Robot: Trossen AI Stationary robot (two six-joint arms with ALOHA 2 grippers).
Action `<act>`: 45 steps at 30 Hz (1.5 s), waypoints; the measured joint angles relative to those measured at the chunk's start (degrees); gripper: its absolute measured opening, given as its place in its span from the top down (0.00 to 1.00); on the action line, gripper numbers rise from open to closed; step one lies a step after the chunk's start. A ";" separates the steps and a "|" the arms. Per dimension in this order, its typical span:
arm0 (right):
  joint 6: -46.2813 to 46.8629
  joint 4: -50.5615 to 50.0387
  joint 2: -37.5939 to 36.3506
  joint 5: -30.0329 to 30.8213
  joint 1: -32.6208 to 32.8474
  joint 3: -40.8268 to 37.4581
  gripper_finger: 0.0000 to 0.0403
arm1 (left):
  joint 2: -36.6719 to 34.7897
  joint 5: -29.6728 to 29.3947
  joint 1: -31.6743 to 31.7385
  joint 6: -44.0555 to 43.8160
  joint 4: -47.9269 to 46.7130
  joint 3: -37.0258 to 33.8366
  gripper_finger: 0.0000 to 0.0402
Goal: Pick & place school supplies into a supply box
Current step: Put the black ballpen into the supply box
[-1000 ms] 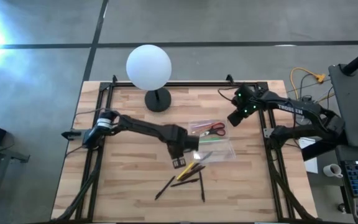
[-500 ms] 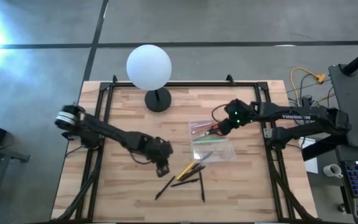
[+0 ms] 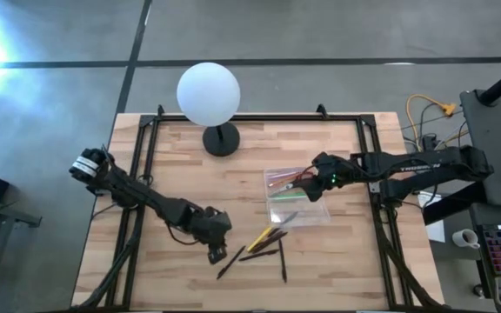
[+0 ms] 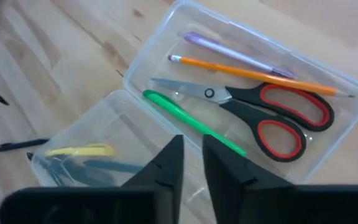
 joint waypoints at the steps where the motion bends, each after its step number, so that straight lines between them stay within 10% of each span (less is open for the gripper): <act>1: 0.12 -0.26 0.11 0.47 0.45 -0.02 0.84 | 0.00 -0.46 -0.52 -0.07 -0.22 0.22 0.76; 15: -2.52 -6.51 1.20 7.64 1.25 -0.17 0.54 | 6.38 -6.94 -7.48 -3.68 0.21 6.63 0.61; 24: -8.71 -7.32 1.18 11.92 0.25 -0.20 0.51 | 17.04 -12.89 -8.70 -9.40 -7.45 18.46 0.61; 45: -23.26 -7.22 1.19 12.27 -7.05 -0.33 0.51 | 22.06 -11.20 -10.57 -17.19 -11.68 19.59 0.62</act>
